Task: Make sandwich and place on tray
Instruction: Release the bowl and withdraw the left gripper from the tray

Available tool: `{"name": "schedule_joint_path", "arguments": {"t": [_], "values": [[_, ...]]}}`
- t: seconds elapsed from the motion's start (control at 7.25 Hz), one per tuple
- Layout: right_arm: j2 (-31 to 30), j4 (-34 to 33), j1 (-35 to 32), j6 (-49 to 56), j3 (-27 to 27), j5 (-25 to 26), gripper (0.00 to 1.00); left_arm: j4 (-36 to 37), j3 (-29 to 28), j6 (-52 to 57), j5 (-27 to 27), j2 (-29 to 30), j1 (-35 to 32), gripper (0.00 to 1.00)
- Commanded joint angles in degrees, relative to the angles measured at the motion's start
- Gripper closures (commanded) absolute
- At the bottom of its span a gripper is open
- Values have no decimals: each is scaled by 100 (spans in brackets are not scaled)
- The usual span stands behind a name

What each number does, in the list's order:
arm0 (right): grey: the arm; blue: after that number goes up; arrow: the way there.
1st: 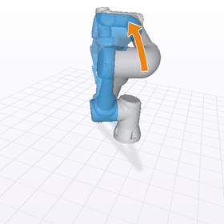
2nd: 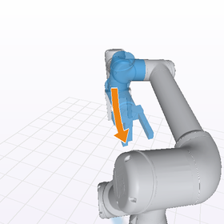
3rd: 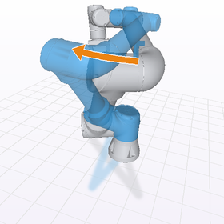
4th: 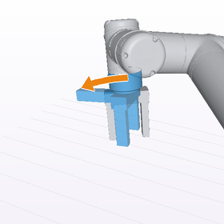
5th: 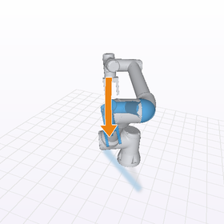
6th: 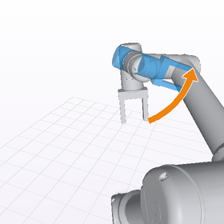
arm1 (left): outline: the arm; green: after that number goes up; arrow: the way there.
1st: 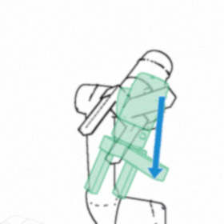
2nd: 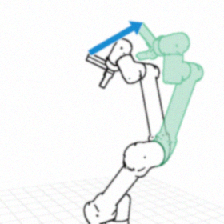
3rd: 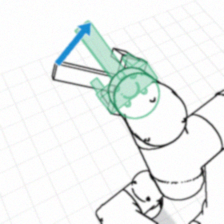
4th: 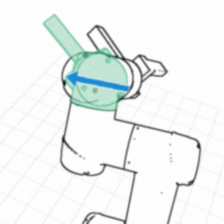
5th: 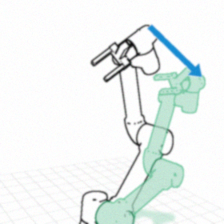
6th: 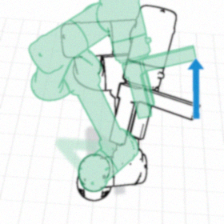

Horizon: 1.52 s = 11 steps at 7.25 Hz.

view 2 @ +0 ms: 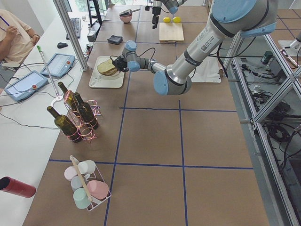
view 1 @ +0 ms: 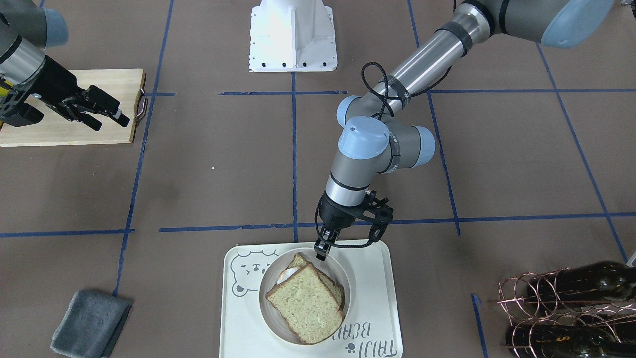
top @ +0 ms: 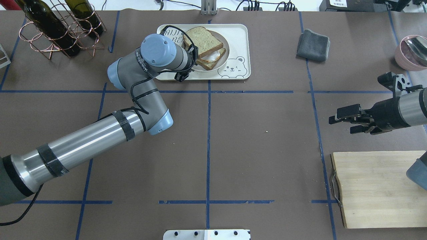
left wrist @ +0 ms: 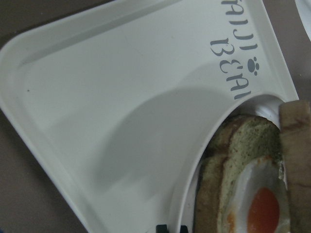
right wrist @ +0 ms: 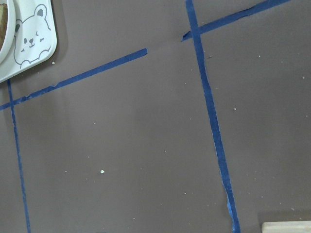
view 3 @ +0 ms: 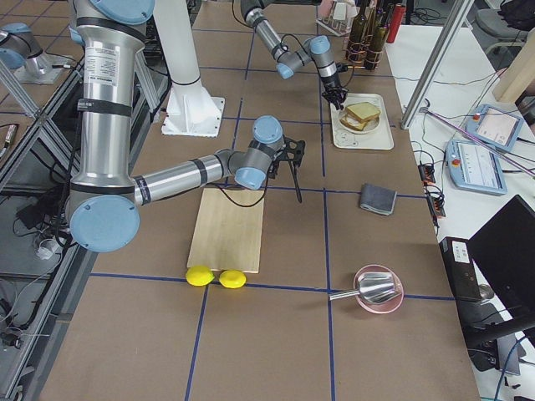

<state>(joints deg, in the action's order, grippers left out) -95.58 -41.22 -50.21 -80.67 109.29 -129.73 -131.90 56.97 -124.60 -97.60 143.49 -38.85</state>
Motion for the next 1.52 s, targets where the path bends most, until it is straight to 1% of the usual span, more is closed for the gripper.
{"name": "schedule_joint_path", "arguments": {"t": [0.0,0.14,0.28,0.41,0.55,0.69,0.83,0.97,1.1,1.24,1.38], "values": [[-4,-9,-41,-1,-13,-18,0,233,460,610,-48,-310,-61,68],[-4,-87,-111,-1,-47,17,0,270,1473,1117,-84,-1035,-114,68],[48,-410,-225,25,-100,26,0,279,2293,1922,-562,-1808,-141,68],[144,-962,-453,626,-83,18,0,279,2945,3009,-907,-2381,-315,67],[145,-1446,-742,1493,-83,-26,0,279,3447,4160,-1110,-3048,-491,56],[145,-1920,-1023,2294,-66,-70,0,279,3670,5172,-1330,-3481,-753,1],[163,-2395,-1278,3067,-48,-79,0,270,3837,6253,-1723,-3981,-1156,0],[163,-2817,-1533,3780,-56,-79,0,270,3909,7595,-2154,-4439,-1709,0],[163,-3492,-1988,4953,-91,-210,0,288,3901,9026,-2593,-4879,-2393,0],[206,-4403,-2541,6261,-66,-411,0,479,3874,10128,-2885,-5214,-3052,0],[294,-5239,-3043,7388,-83,-422,0,1221,3892,11418,-3149,-5278,-3703,0]]}}
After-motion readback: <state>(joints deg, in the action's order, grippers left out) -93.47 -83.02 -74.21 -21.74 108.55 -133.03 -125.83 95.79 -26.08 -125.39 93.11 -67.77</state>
